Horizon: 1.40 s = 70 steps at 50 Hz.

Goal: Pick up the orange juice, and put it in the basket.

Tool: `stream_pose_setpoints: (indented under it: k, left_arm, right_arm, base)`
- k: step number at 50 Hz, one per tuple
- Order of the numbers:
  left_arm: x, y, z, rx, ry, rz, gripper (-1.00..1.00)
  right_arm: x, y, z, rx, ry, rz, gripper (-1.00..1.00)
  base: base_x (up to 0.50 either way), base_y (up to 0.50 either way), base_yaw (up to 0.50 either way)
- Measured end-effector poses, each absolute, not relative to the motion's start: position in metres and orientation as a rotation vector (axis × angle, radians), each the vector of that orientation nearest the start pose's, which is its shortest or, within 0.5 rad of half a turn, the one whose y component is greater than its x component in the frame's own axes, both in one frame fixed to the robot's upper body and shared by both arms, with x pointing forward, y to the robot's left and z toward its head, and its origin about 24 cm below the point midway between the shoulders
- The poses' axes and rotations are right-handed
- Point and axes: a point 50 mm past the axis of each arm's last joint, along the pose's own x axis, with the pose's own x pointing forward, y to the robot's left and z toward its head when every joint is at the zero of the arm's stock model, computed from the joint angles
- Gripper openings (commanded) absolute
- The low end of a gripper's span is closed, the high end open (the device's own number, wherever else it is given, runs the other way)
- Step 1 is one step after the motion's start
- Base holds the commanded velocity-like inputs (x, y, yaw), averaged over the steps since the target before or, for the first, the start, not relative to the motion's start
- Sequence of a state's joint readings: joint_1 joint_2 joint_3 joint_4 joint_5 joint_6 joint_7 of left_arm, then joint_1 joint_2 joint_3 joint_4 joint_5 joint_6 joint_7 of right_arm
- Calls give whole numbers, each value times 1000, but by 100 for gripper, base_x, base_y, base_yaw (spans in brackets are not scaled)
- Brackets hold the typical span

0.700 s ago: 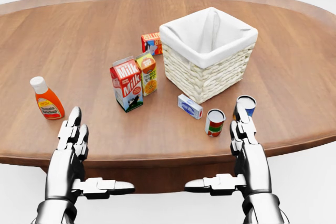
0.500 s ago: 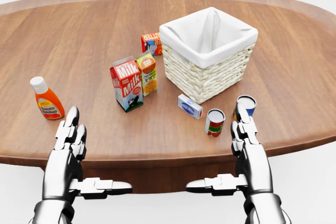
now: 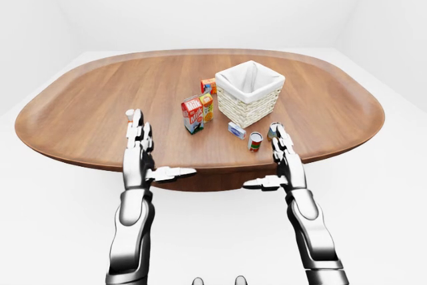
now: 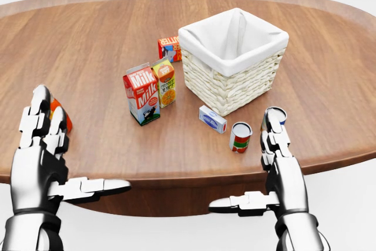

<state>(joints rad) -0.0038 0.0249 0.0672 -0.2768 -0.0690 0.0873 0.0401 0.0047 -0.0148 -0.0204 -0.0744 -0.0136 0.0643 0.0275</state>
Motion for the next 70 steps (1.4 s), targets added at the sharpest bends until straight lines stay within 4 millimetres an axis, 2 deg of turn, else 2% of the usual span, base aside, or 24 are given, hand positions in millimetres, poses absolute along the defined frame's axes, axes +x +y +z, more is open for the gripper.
stream_pose_setpoints:
  k: [10, 22, 29, 50, 70]
  left_arm:
    - [237, 176, 126, -82, -317, 88, 100]
    - [225, 179, 142, -87, -394, 52, 100]
    - [219, 182, 149, -133, -435, 51, 100]
    - [213, 189, 154, -197, -465, 62, 100]
    - [213, 192, 152, -232, -458, 83, 100]
  right_arm:
    - [253, -151, 83, -53, -124, 17, 100]
    - [240, -141, 169, -92, -509, 64, 100]
    - [227, -134, 200, -111, -661, 92, 100]
    - [203, -126, 245, -129, -909, 126, 100]
    - [203, -120, 258, -155, -976, 142, 100]
  base:
    - [0, 0, 0]
    - [0, 0, 0]
    - [0, 0, 0]
    - [0, 0, 0]
    - [0, 0, 0]
